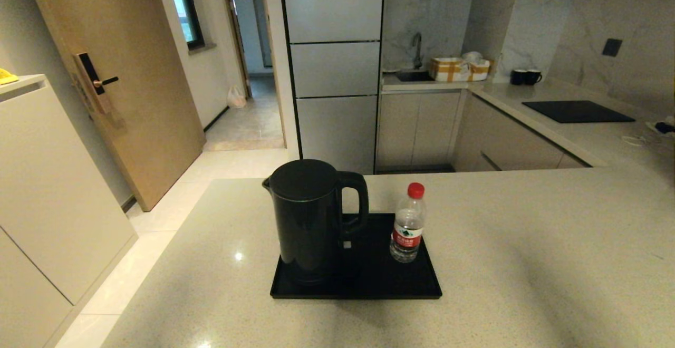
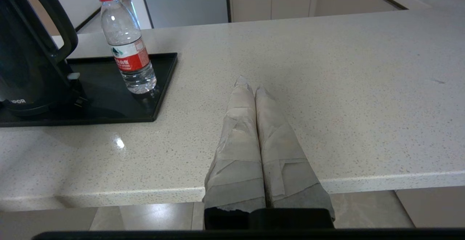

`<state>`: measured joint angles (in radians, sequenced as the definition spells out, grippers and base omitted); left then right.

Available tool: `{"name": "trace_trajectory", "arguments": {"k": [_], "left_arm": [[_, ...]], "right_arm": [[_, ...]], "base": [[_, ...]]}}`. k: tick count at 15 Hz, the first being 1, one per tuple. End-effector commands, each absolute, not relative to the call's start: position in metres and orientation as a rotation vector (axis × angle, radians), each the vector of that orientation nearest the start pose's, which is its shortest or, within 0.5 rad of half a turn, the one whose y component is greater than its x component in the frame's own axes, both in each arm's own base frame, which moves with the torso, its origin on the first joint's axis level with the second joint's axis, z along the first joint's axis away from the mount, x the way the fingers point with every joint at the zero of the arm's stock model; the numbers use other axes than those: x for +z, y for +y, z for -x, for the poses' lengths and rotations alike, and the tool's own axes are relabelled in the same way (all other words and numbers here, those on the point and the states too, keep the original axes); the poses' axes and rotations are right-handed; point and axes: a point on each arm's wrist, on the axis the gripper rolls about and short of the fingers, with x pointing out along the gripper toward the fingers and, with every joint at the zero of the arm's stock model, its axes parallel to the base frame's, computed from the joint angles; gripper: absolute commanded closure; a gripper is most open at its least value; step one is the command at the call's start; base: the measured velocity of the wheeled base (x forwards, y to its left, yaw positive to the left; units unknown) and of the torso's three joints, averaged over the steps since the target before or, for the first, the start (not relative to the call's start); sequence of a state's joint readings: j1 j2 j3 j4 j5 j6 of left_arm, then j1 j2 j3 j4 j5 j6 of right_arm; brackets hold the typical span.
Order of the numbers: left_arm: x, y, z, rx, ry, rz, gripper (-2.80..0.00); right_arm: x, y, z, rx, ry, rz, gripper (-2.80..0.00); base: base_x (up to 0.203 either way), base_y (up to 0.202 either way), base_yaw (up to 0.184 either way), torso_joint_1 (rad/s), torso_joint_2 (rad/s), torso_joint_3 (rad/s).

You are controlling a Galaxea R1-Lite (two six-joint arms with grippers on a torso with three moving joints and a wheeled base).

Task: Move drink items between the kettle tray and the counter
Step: Pick up the bottled water

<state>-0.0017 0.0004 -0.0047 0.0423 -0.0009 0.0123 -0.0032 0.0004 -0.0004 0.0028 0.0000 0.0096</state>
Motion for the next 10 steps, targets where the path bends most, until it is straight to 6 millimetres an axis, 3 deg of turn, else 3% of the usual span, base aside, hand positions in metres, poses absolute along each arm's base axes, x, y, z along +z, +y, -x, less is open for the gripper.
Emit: {"name": "trace_trajectory", "arguments": {"k": [1, 10], "left_arm": [[0.0724, 0.0000, 0.0232, -0.002, 0.038, -0.012, 0.00], [0.0728, 0.0000, 0.0233, -0.002, 0.037, -0.012, 0.00]], "right_arm": [[0.0753, 0.0001, 0.0228, -0.003, 0.002, -0.009, 0.00], [0.0753, 0.0001, 0.0236, -0.003, 0.025, 0.005, 0.00]], "base": [[0.000, 0.000, 0.000, 0.000, 0.00, 0.000], [0.000, 0.000, 0.000, 0.000, 0.00, 0.000]]}}
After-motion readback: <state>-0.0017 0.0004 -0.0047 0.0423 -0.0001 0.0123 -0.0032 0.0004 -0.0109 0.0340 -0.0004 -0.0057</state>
